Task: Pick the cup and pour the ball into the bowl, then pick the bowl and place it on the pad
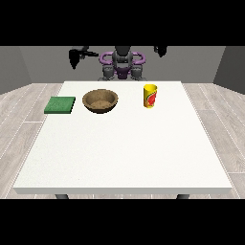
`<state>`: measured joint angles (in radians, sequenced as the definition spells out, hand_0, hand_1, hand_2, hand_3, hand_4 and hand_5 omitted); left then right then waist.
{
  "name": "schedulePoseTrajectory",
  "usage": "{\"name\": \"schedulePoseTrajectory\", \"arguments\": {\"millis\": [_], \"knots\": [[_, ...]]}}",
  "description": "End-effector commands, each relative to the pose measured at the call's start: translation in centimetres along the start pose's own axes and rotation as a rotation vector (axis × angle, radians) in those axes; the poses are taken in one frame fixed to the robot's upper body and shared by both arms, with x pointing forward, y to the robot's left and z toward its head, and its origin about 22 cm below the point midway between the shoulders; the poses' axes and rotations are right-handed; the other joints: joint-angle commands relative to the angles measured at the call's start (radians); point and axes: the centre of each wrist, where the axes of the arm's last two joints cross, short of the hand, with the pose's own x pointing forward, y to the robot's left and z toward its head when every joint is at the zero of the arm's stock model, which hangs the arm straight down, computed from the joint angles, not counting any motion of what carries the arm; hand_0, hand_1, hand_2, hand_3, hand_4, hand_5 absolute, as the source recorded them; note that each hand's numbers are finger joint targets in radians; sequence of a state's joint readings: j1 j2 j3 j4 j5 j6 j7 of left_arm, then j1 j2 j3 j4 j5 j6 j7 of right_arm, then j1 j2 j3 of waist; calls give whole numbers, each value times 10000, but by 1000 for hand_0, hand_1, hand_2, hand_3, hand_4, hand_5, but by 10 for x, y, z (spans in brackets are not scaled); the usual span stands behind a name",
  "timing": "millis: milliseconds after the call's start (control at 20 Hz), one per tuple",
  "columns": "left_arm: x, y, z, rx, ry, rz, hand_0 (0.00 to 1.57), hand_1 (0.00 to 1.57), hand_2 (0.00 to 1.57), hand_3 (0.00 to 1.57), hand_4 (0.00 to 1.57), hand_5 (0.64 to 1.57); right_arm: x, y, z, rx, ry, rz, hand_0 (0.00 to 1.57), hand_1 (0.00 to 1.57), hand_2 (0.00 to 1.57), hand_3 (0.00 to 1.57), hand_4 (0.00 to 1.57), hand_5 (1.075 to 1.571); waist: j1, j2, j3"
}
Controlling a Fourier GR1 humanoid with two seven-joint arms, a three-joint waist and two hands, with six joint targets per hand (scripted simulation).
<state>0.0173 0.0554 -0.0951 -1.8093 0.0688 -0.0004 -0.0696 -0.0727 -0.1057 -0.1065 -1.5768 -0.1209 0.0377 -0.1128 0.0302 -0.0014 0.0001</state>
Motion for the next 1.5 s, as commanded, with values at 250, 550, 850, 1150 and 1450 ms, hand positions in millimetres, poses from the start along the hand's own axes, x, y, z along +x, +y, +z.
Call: {"name": "schedulePoseTrajectory", "arguments": {"millis": [250, 550, 850, 1150, 1450], "knots": [[-23, 54, -40, 637, -831, -1370, 0, 0, 0, 0, 0, 1255, 2, -13, -29, 477, -1209, -157, 0, 0, 0, 0, 0, 1560, -523, 1697, -2], [-59, 38, -53, 690, -564, -1376, 0, 0, 0, 0, 0, 1245, -5, -38, -41, 577, -1025, 232, 0, 0, 0, 0, 0, 1561, -736, 1552, -1], [-77, 51, -57, 1055, -689, -1757, 0, 0, 0, 0, 0, 1246, -17, -71, -35, 662, -1143, -132, 0, 0, 0, 0, 0, 1563, -955, 1785, 0], [-123, 31, -41, 1556, -1164, -1713, 0, 0, 0, 0, 0, 1276, -13, -69, -47, 683, -1414, -44, 0, 0, 0, 0, 0, 1559, -1147, 2263, -6], [-126, 41, -68, 1550, -1537, -1725, 0, 0, 0, 0, 0, 1245, -15, -79, -56, 695, -2213, -276, 0, 0, 0, 0, 0, 1558, -1215, 2831, -3]]}}
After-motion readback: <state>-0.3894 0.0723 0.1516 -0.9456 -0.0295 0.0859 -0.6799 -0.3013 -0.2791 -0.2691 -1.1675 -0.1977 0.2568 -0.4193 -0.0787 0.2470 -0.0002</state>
